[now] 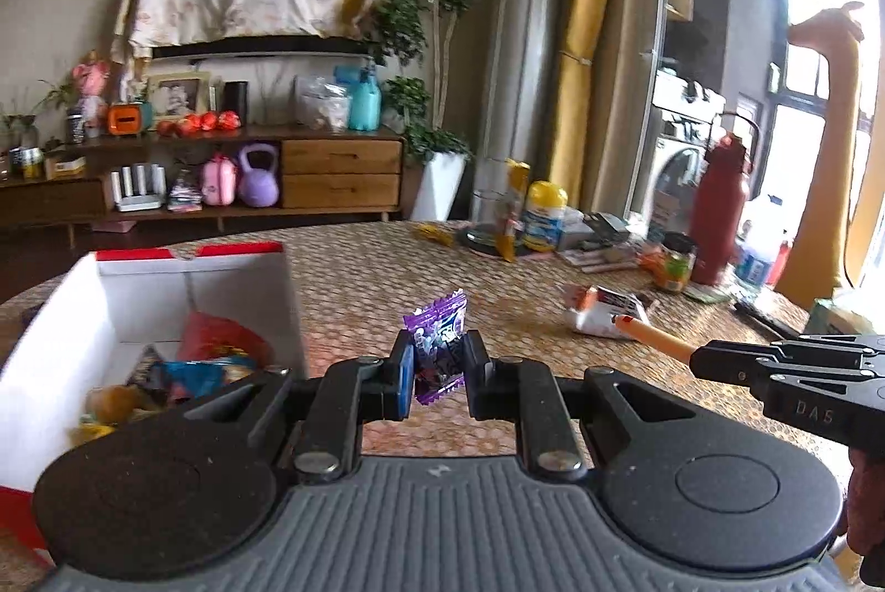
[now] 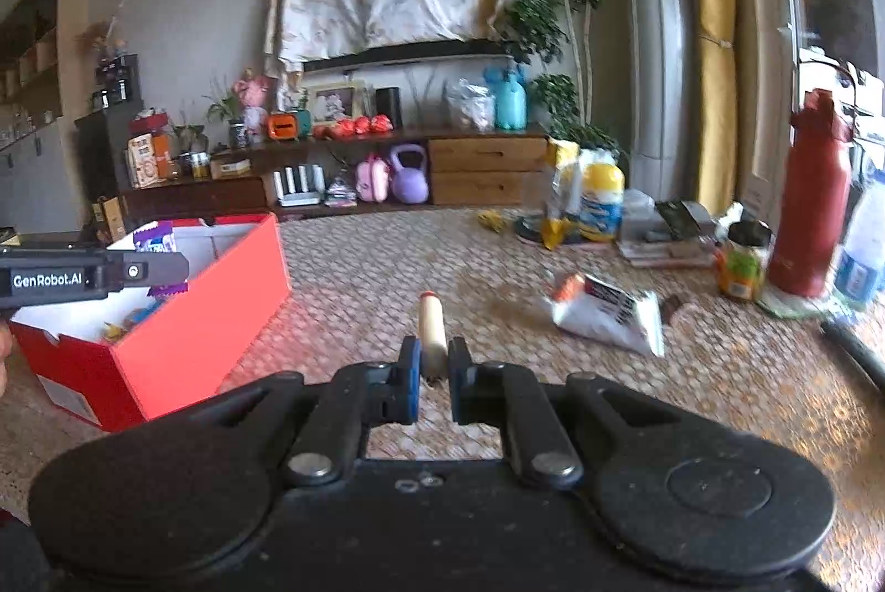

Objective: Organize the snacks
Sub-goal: 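Carry the candy and sausage stick over the box and open both grippers, then move both open tools back toward the white bag and brown chocolate, then grasp the white bag with the left gripper while the right grasps the brown chocolate, then carry the white bag and chocolate over the box and open both grippers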

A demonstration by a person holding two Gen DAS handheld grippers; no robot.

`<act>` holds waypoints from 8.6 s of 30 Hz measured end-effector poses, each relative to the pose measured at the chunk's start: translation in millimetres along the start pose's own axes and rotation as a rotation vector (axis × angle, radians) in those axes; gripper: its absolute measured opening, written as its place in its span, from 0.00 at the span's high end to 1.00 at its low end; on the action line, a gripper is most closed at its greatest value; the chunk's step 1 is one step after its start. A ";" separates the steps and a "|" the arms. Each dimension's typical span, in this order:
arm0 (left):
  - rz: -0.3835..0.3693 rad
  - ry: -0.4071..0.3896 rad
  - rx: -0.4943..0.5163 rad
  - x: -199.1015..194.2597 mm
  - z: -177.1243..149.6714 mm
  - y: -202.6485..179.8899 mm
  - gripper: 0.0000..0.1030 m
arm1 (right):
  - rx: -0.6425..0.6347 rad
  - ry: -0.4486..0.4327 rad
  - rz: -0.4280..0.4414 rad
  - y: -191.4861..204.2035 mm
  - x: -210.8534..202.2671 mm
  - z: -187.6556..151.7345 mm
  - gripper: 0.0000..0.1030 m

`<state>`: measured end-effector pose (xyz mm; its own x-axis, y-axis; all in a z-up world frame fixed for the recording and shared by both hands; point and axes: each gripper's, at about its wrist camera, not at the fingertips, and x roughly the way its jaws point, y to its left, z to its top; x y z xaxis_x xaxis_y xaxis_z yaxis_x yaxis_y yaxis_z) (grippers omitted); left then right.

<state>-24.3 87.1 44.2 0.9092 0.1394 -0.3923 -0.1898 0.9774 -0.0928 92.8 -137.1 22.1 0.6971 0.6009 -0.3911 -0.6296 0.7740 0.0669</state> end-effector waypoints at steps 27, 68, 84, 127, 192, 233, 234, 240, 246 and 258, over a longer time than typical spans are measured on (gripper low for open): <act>0.278 -0.001 -0.134 -35.0 -8.5 142.5 0.83 | -0.215 -0.007 0.336 161.7 62.2 60.7 0.91; 0.294 0.152 -0.163 8.1 -22.8 175.8 0.67 | -0.219 0.244 0.377 217.2 126.9 69.7 0.90; 0.264 0.047 -0.109 -15.6 -1.3 125.5 0.19 | -0.074 0.072 0.240 121.3 49.4 53.4 0.89; 0.007 0.020 0.054 -24.7 -4.7 -16.1 0.17 | 0.195 -0.048 -0.040 -2.2 -22.4 -14.8 0.05; -0.256 0.198 0.207 301.4 23.3 -159.6 0.17 | 0.252 -0.006 -0.262 -191.8 73.3 -7.5 0.00; -0.407 0.325 0.679 351.0 12.3 -191.3 0.63 | 0.376 0.187 -0.330 -234.7 199.3 20.8 0.12; -0.411 0.328 0.662 350.8 12.7 -189.3 0.65 | 0.370 0.196 -0.333 -235.1 203.7 20.2 0.13; -0.405 0.321 0.636 347.4 12.4 -186.1 0.69 | 0.355 0.249 -0.370 -237.7 225.3 13.9 0.21; -0.395 0.327 0.586 344.8 13.7 -179.1 0.70 | 0.347 0.252 -0.394 -237.7 230.6 7.2 0.46; -0.346 0.321 0.391 311.0 18.0 -157.8 0.72 | 0.353 0.181 -0.382 -225.6 202.5 9.2 0.61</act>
<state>295.2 -20.9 -46.7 0.7251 -0.1924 -0.6613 0.3020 0.9518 0.0542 379.1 -188.2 -63.8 0.7638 0.2444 -0.5973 -0.1684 0.9689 0.1811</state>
